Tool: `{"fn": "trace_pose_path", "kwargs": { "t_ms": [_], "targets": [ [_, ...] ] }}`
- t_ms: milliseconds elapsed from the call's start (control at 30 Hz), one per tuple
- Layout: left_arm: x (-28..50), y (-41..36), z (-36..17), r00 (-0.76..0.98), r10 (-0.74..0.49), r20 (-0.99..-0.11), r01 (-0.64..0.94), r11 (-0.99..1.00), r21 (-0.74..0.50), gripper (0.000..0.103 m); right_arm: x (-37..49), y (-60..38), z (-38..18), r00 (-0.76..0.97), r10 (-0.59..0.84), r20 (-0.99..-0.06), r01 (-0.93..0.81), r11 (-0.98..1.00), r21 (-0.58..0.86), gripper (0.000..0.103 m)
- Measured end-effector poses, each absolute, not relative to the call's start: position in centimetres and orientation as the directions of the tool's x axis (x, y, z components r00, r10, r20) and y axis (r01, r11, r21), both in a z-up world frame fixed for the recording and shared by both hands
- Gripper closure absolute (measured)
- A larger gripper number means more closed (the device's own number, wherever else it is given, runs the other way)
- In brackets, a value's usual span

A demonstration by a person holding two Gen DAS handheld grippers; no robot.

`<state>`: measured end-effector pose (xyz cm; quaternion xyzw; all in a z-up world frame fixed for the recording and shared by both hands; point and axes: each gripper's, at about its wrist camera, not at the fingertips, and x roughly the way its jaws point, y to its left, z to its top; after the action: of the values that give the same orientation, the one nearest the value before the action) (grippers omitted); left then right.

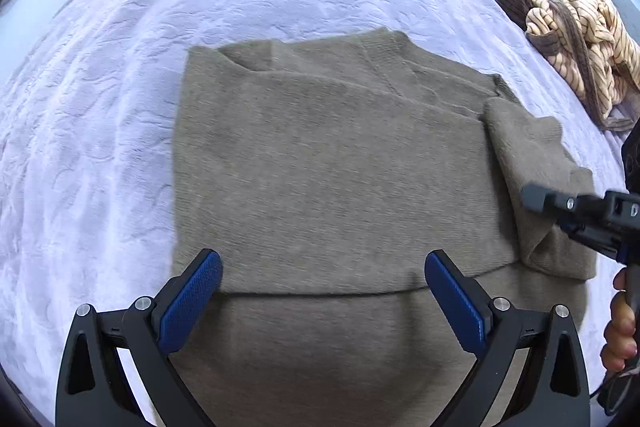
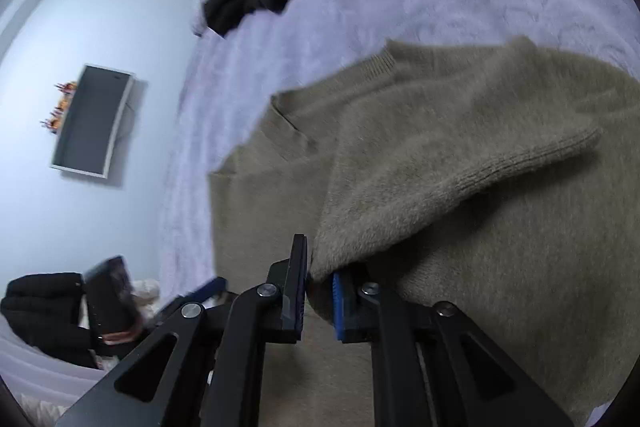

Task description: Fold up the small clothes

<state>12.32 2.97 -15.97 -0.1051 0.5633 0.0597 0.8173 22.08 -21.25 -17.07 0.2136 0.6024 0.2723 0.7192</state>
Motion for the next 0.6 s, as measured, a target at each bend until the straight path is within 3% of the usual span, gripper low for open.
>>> {"fn": "trace_pose_path", "kwargs": {
  "t_ms": [33,67,133,267,333,367,433,600],
  "targets": [
    [12.3,3.3,-16.3,0.354,-0.01,-0.935,-0.219,0.971,-0.093,0.001,21.9,-21.5,-17.6,0.125,0.638,-0.76,-0.115,0.77,0.627,0.079],
    [12.2,3.6,-16.5,0.35,-0.009,-0.937,-0.223,0.97,-0.093,0.001,21.8,-22.0,-17.9,0.132,0.64,-0.757,-0.089,0.768,0.634,0.057],
    [12.1,4.4,-17.0,0.347,-0.009,-0.938,-0.238,0.966,-0.098,0.001,21.9,-23.3,-17.5,0.17,0.675,-0.718,-0.046,0.733,0.678,0.036],
    [11.8,4.9,-17.5,0.346,-0.019,-0.938,-0.236,0.966,-0.106,0.001,23.9,-25.4,-16.8,0.261,0.684,-0.681,0.043,0.697,0.716,0.036],
    [11.5,5.3,-17.1,0.354,-0.034,-0.935,-0.234,0.964,-0.124,0.001,25.1,-25.9,-17.2,0.287,0.686,-0.669,0.13,0.664,0.737,0.043],
    [11.3,5.5,-16.9,0.362,-0.047,-0.931,-0.236,0.962,-0.14,0.001,25.6,-26.1,-17.6,0.297,0.694,-0.656,0.171,0.637,0.751,0.066],
    [10.7,6.3,-16.2,0.382,-0.091,-0.919,-0.242,0.95,-0.195,0.001,26.6,-25.6,-17.5,0.309,0.69,-0.654,0.184,0.632,0.753,0.094],
    [9.0,9.0,-14.9,0.427,-0.195,-0.883,-0.231,0.921,-0.315,0.001,25.8,-17.8,-12.6,0.278,0.642,-0.714,-0.225,0.766,0.602,0.094]
  ]
}}
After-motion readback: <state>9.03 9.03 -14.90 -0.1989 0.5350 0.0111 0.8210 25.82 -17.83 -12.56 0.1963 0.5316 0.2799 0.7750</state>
